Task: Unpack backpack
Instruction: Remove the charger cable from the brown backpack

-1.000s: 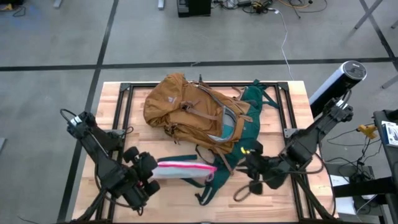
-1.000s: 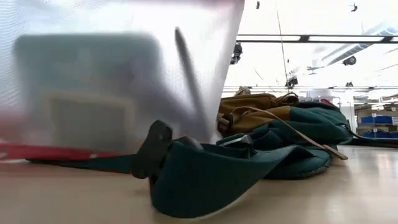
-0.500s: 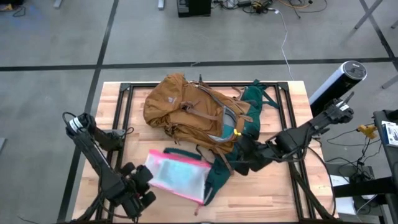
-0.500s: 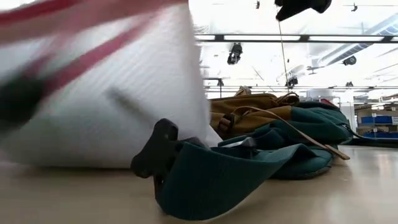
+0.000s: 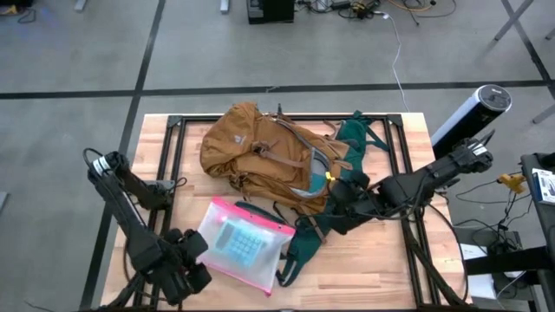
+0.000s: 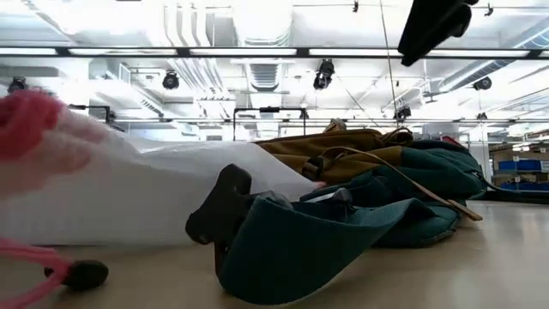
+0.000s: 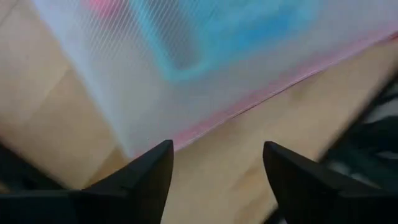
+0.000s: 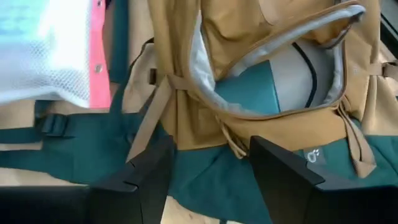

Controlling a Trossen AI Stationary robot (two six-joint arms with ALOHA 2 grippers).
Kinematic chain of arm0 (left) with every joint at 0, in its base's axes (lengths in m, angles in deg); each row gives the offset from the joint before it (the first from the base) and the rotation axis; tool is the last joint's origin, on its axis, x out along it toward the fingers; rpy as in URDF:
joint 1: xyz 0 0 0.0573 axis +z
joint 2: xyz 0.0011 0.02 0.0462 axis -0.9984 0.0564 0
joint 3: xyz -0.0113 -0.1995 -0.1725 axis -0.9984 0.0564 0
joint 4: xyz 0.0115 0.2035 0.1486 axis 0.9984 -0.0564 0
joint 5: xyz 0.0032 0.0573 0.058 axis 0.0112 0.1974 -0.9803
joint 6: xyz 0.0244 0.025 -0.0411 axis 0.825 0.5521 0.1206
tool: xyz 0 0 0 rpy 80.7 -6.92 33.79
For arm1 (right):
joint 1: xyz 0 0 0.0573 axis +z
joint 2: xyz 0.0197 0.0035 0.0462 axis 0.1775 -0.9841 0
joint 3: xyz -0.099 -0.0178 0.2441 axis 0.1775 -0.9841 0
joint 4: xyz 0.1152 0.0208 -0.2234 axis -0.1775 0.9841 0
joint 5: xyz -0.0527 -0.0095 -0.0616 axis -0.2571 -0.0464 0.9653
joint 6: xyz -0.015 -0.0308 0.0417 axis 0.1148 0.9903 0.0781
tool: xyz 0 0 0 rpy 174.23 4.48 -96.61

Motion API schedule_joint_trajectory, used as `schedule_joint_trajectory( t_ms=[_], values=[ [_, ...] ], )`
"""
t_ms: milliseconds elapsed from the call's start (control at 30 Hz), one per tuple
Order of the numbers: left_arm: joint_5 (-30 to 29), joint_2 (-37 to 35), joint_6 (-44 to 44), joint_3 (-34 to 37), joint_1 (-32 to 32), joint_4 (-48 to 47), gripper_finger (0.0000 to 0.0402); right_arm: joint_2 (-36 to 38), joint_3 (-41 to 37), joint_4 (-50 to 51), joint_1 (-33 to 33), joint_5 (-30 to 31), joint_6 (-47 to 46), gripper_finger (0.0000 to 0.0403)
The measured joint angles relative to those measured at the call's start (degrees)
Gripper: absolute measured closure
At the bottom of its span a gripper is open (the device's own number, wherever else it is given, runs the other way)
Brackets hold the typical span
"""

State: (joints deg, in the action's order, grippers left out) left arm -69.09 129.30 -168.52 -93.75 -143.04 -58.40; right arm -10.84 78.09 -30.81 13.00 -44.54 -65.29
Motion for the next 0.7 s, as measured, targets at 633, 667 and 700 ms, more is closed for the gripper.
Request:
schedule_joint_trajectory(
  t_ms=[633, 667, 700],
  values=[
    [-47.27, -1.41, 12.84, 12.16, 15.69, 20.61, 0.0207, -4.82, -13.02, -23.51, -23.33, -4.49, 19.23, 0.0243],
    [-47.19, -1.41, 16.19, 13.43, 17.52, 24.67, 0.0210, -5.82, -13.04, -24.88, -24.09, -5.03, 19.79, 0.0244],
    [-46.57, -1.41, 20.51, 14.79, 19.45, 29.56, 0.0213, -6.94, -13.04, -26.79, -24.78, -6.76, 20.94, 0.0245]
  ],
)
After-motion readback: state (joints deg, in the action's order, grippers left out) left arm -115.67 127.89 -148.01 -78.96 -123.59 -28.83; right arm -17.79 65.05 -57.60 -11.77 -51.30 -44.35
